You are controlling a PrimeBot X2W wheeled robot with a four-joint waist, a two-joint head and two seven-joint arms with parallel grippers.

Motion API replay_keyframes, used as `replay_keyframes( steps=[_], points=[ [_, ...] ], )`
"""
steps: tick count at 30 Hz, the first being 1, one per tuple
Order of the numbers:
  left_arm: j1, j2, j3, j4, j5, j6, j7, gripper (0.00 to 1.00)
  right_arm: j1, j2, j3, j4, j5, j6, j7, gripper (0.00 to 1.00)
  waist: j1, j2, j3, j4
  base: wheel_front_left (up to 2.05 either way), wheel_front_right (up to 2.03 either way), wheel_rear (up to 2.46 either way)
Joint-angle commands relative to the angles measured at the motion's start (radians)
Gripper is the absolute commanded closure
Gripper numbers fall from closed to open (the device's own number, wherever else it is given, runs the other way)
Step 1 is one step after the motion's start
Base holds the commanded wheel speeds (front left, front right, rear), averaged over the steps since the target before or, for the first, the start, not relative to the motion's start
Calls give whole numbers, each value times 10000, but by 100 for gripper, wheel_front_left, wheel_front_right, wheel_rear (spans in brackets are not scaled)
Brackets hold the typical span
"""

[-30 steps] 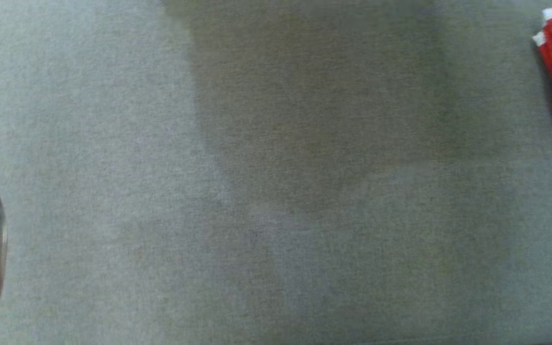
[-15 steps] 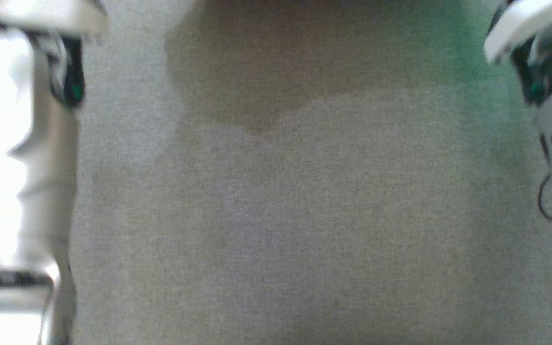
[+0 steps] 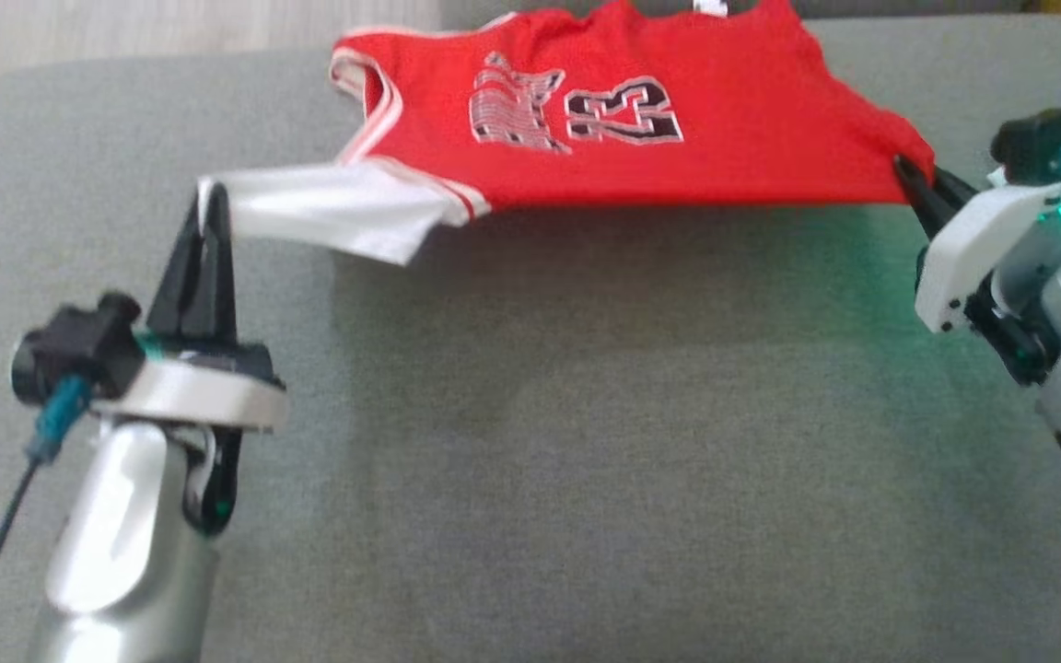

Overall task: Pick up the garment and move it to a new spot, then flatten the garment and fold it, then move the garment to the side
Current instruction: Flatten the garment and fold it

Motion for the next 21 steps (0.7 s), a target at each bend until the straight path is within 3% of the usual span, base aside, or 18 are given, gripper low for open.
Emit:
replay_keyframes(
  steps=[1, 12, 21],
  points=[
    [-161, 412, 323, -537, -46, -11, 33, 100, 61, -320, 103, -311, 117, -7, 36, 100, 4, -1, -188, 8, 0, 0, 0],
    [2387, 552, 249, -3601, -207, 531, 1147, 100, 1450, -1179, 821, -1925, 1247, -7, 504, 100, 4, -1, -1154, -75, 0, 0, 0],
    [4289, 623, 326, -5672, -392, 999, 1782, 100, 2728, -1814, 617, -3345, 1830, -7, 957, 100, 4, -1, -1675, -251, 0, 0, 0]
  ],
)
